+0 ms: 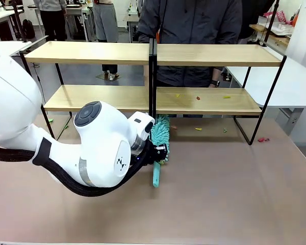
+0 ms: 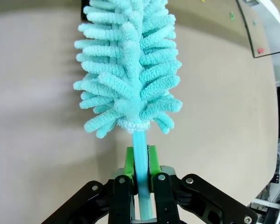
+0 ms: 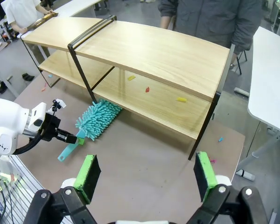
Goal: Clean the shelves.
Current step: Clean another randomly selected level of the Shelf with the Duster.
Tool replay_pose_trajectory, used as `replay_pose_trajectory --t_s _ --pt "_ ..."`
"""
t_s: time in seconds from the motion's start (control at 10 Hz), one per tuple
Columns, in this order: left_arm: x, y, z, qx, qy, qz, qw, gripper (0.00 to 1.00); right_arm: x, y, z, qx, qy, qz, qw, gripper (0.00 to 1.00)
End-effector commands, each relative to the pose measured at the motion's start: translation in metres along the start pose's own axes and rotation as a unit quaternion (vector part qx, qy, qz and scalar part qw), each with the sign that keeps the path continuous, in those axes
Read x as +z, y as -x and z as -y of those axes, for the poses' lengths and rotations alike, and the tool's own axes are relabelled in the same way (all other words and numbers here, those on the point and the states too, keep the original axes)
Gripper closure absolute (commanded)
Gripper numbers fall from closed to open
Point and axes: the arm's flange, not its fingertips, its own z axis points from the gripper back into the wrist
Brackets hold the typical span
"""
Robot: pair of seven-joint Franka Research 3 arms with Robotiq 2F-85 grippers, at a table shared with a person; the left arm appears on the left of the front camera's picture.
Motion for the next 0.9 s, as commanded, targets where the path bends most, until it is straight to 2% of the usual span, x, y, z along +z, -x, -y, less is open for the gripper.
replay_pose_trajectory --t_s 0.0,0.2,0.5,0.8 --pt "-0.017 -0.024 0.062 -0.001 -0.011 0.005 1.0 0.87 0.0 0.0 0.001 -0.001 -0.001 0.002 1.0 0.0" --pt "-0.04 -0.039 0.077 0.001 -0.02 -0.011 1.0 0.87 0.0 0.0 0.001 -0.001 -0.001 0.002 1.0 0.0" --pt "-0.062 -0.052 0.096 -0.031 -0.031 -0.056 0.997 0.87 0.0 0.0 0.001 -0.001 -0.001 0.002 1.0 0.0" --pt "-0.07 -0.055 0.116 -0.076 0.022 -0.094 0.992 0.87 0.0 0.0 0.001 -0.001 -0.001 0.002 1.0 0.0"
